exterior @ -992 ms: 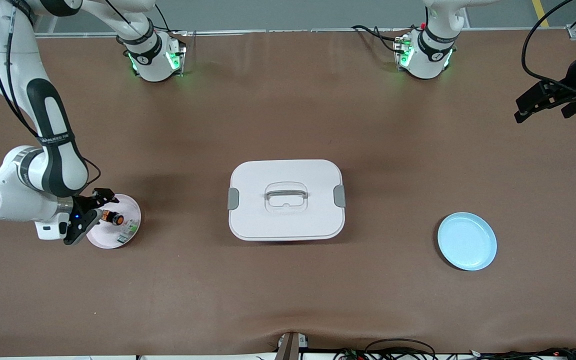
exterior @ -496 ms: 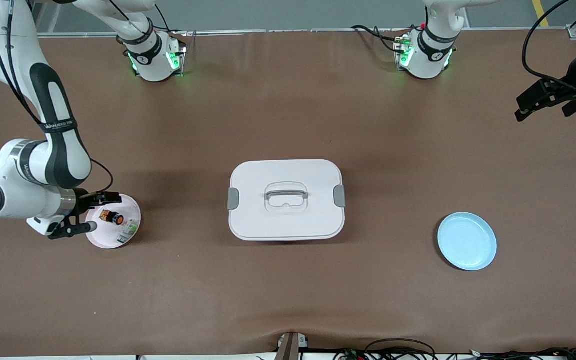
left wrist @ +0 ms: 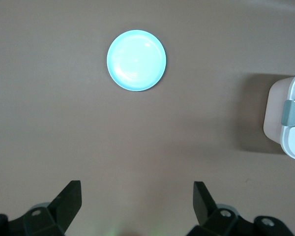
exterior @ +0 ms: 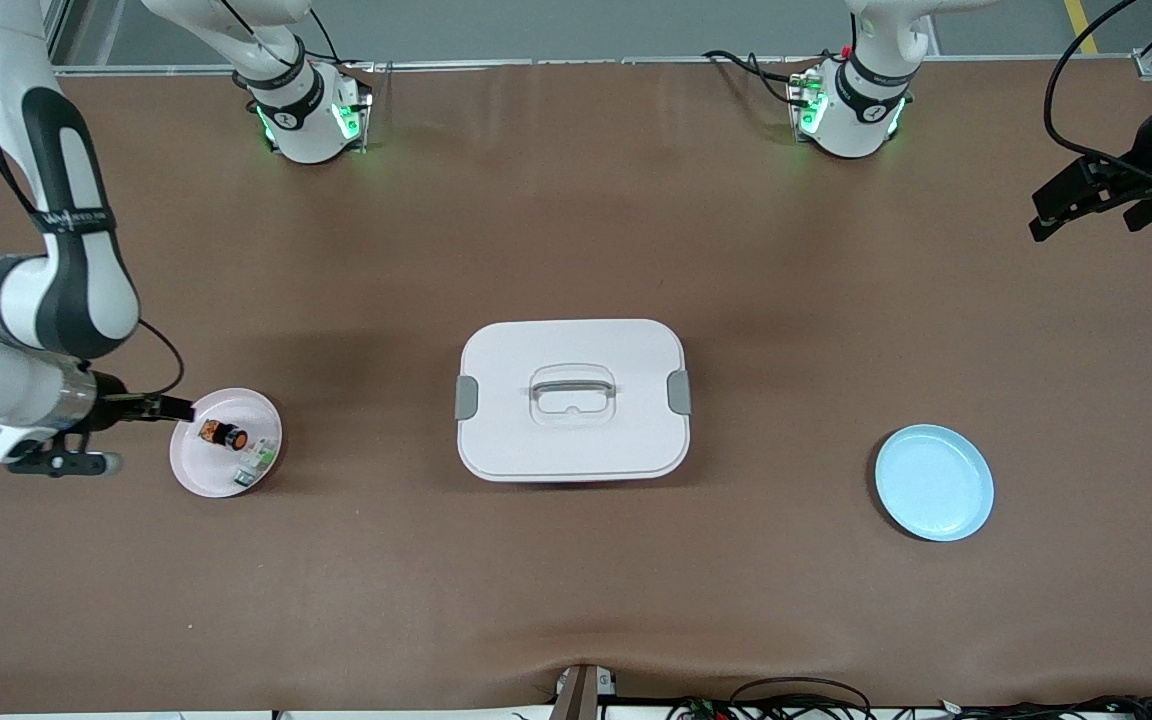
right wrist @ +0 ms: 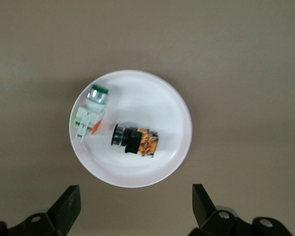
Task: Transfer orange switch to right arm and place
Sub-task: 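Open the right gripper and lift it away from the plate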
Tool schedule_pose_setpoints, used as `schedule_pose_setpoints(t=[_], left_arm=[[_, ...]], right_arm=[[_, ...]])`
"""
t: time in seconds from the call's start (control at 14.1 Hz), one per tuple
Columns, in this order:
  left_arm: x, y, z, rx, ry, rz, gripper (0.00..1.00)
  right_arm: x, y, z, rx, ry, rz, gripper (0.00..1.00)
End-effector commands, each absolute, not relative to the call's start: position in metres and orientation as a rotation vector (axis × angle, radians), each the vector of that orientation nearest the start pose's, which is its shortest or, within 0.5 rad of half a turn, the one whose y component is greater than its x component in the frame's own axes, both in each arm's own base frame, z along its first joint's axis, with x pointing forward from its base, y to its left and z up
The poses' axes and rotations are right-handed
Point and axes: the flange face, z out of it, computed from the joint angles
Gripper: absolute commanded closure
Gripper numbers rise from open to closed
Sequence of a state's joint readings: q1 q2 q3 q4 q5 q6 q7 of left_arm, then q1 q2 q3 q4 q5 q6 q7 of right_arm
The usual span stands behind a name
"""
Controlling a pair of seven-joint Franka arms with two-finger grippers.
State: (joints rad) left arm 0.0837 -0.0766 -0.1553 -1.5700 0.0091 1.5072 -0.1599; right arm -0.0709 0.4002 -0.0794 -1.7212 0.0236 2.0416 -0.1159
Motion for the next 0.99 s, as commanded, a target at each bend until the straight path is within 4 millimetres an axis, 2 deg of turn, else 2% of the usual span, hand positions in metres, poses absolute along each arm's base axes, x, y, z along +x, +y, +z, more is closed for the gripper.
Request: schedule_pose_setpoints(t=[0.0,0.14,0.28,0.5,0.64,0.92], left_arm=[[0.514,-0.037,0.666,-3.101,-0.152,-0.014,0.0],[0.517,-0.036,0.662,-3.101,-0.154,0.0,0.0],[0.517,-0.036,0.661,-3.101,-0.154,0.002,0.0],[0.517,-0.036,0.66,-3.101,-0.154,0.005,0.0],[0.516,-0.035,0.661,-3.1,-0.156,0.005,0.0],[0.517,-0.036,0.66,-3.1,-0.159,0.009,0.0]], right_arm=[[0.633,-0.107,0.415,-3.181,0.111,-0.019,0.0],[0.624,-0.116,0.456,-3.187,0.137,-0.115,0.0],[0.619,-0.111,0.479,-3.18,0.135,-0.158,0.0],[0.608,-0.095,0.508,-3.166,0.109,-0.067,0.0],[0.593,-0.08,0.538,-3.162,0.097,-0.082,0.0],[0.561,-0.065,0.553,-3.146,0.226,-0.016,0.0]])
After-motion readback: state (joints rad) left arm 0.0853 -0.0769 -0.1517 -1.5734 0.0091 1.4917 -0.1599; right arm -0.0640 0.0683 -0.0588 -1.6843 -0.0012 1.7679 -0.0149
